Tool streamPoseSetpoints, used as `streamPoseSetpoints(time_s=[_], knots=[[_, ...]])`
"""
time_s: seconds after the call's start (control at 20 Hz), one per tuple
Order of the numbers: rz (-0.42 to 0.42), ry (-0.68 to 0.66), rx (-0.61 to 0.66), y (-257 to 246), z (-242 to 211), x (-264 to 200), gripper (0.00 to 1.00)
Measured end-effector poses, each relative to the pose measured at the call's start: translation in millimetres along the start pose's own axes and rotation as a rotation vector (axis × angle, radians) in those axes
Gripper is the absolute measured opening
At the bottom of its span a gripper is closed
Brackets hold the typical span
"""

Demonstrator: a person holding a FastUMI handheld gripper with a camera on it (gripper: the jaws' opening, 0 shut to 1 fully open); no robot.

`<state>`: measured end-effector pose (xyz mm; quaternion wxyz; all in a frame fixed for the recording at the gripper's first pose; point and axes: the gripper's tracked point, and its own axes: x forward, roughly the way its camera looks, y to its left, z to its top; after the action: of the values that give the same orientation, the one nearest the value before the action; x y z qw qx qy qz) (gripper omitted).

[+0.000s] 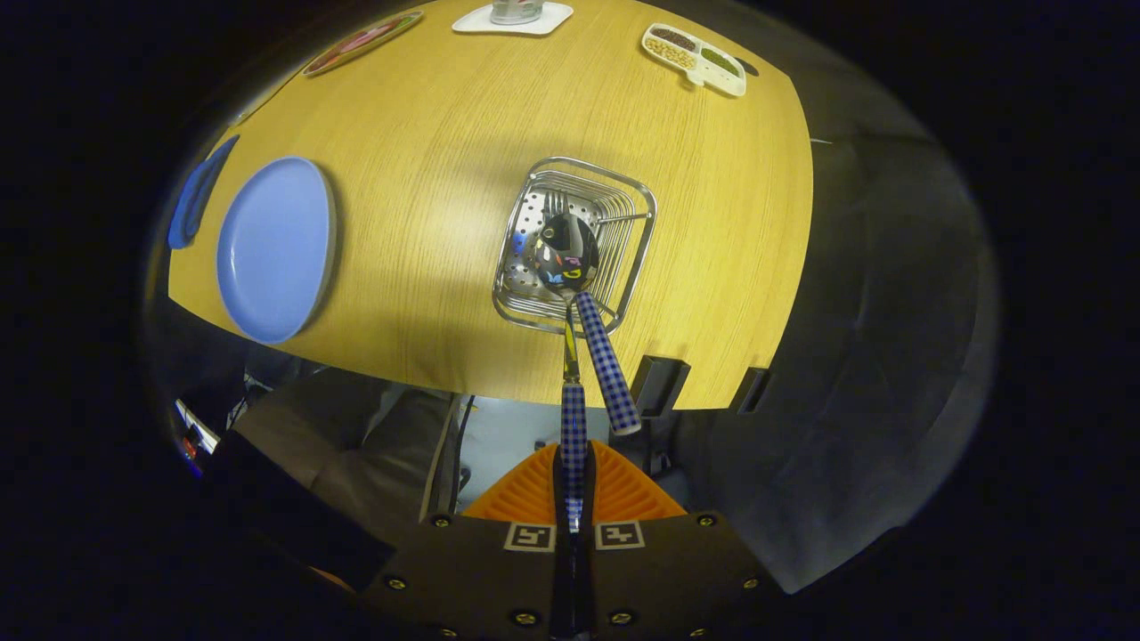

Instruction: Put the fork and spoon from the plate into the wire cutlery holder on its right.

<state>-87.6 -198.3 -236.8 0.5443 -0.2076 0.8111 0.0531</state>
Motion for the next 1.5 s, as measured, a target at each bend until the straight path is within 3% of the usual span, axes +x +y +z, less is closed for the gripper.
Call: streamPoseSetpoints(time_s=[0.35, 0.7, 0.85, 0.9, 0.95, 1.25, 1.5], knots=[[-0.052, 0.095, -0.058, -6, 18, 0, 0.02], [-0.056, 0.038, -0.053, -7, 38, -6, 0.11], [-0.087, -0.028, -0.032, -15, 44, -15, 0.82], [-0.084, -0.056, -0.018, -14, 45, -16, 0.85], [-0.084, -0.087, -0.004, -15, 47, -18, 0.98], [-0.03, -0.228, 0.071, 0, 45, -37, 0.97], [0.003, -0.432, 0.149, 16, 47, -65, 0.97]])
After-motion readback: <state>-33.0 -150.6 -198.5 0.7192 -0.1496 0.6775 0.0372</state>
